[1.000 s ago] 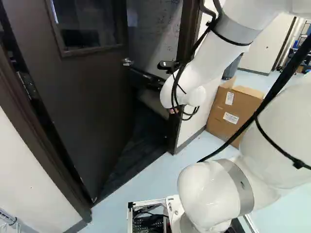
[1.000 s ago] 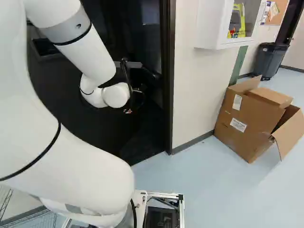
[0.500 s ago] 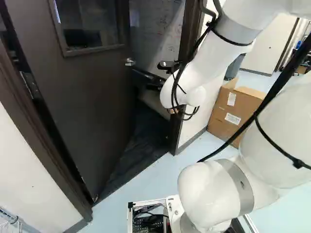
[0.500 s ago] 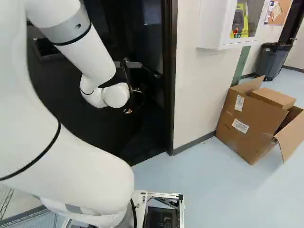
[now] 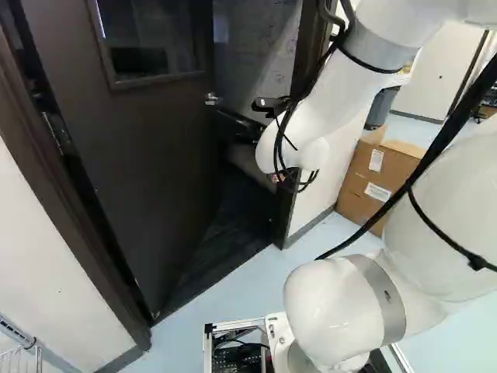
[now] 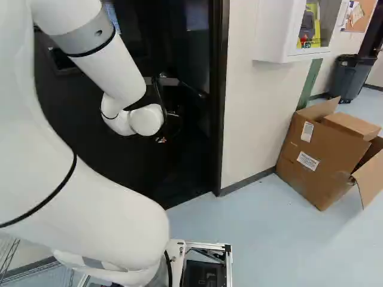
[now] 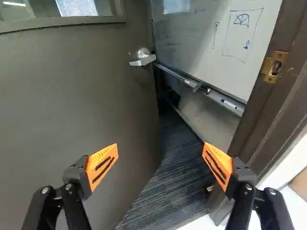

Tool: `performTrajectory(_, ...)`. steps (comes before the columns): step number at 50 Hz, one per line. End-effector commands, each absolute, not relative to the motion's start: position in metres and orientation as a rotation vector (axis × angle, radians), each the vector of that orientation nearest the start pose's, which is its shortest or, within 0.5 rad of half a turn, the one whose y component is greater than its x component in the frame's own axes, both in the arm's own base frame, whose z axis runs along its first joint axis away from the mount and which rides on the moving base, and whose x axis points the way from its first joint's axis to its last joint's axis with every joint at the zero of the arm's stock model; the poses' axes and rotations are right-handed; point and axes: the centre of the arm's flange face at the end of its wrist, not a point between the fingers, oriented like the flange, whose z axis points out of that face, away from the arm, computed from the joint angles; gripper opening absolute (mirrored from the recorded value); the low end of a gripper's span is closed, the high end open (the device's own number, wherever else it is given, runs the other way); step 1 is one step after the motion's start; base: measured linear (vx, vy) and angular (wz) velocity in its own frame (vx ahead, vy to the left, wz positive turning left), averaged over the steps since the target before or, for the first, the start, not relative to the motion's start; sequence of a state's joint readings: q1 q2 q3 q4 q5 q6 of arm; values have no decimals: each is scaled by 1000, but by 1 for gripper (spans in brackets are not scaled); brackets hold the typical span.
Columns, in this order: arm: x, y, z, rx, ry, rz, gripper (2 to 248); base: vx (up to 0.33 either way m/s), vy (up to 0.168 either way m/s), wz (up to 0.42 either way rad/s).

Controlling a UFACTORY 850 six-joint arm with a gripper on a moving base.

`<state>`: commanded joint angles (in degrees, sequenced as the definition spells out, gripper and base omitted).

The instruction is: Open the door and move inside

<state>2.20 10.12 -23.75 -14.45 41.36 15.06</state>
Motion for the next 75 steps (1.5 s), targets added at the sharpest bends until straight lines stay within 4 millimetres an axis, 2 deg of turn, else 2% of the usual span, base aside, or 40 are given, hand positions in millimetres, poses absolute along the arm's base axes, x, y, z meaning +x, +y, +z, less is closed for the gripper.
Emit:
performTrajectory(50, 378, 29, 454, -2351, -109, -1767, 247, 22, 22, 17)
performTrajectory(75, 378, 29, 454, -2351, -109, -1767, 247, 86, 42, -10)
